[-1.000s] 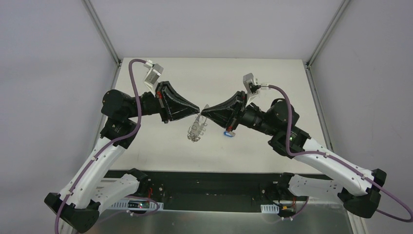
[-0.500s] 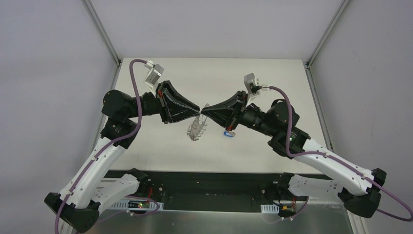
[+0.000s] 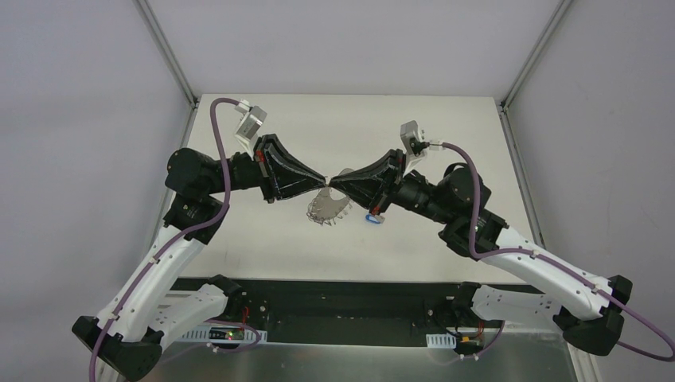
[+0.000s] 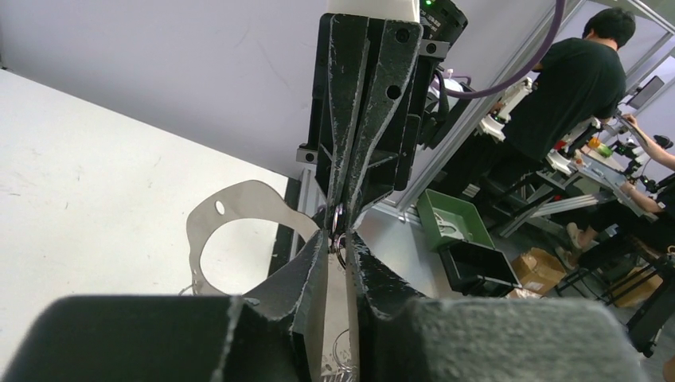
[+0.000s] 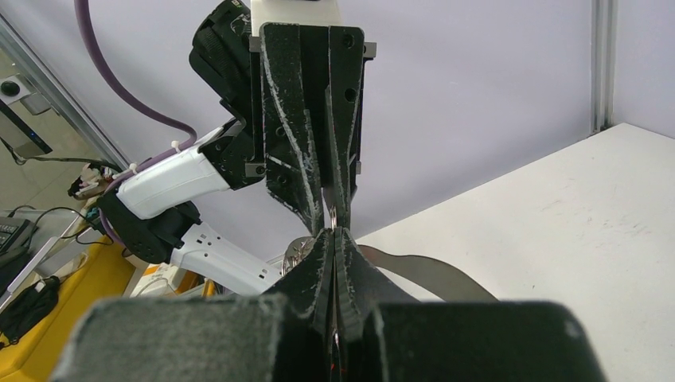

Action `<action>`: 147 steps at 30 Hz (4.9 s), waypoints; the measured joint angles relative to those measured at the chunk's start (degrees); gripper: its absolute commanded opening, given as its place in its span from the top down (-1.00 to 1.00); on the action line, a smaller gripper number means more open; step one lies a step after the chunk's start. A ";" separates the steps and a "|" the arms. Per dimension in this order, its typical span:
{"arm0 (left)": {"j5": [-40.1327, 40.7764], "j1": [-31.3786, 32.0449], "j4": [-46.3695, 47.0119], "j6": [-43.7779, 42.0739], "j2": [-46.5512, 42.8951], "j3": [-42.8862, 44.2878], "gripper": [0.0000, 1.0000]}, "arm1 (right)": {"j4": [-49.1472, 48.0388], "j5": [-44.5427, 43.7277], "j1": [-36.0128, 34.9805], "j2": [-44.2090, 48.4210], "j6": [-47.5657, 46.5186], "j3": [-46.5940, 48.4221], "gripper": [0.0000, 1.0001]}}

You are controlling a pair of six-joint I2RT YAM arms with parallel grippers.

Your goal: Put the keys on the keyring

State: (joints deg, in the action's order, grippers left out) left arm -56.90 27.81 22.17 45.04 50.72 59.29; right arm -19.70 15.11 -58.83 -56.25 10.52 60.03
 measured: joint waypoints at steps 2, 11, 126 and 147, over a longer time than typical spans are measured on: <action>-0.02 0.00 -0.04 0.00 0.00 0.00 0.89 | -0.07 0.04 -0.07 0.17 -0.09 -0.24 1.00; -0.04 0.00 0.22 0.28 0.00 0.00 1.00 | -0.13 0.07 -0.17 0.57 -0.15 -0.61 1.00; 5.03 0.61 -42.69 -32.50 4.20 0.90 1.00 | 32.28 -16.81 24.90 -35.47 15.52 -10.23 0.94; 5.03 0.61 -42.69 -32.50 3.52 0.83 1.00 | 41.03 -24.87 14.97 -24.68 8.44 -6.88 1.00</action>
State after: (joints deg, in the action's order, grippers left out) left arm -51.88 28.42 -20.51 12.53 54.24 60.12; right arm 21.32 -9.76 -43.86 -80.93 18.96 53.15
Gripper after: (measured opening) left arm 0.004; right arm 0.005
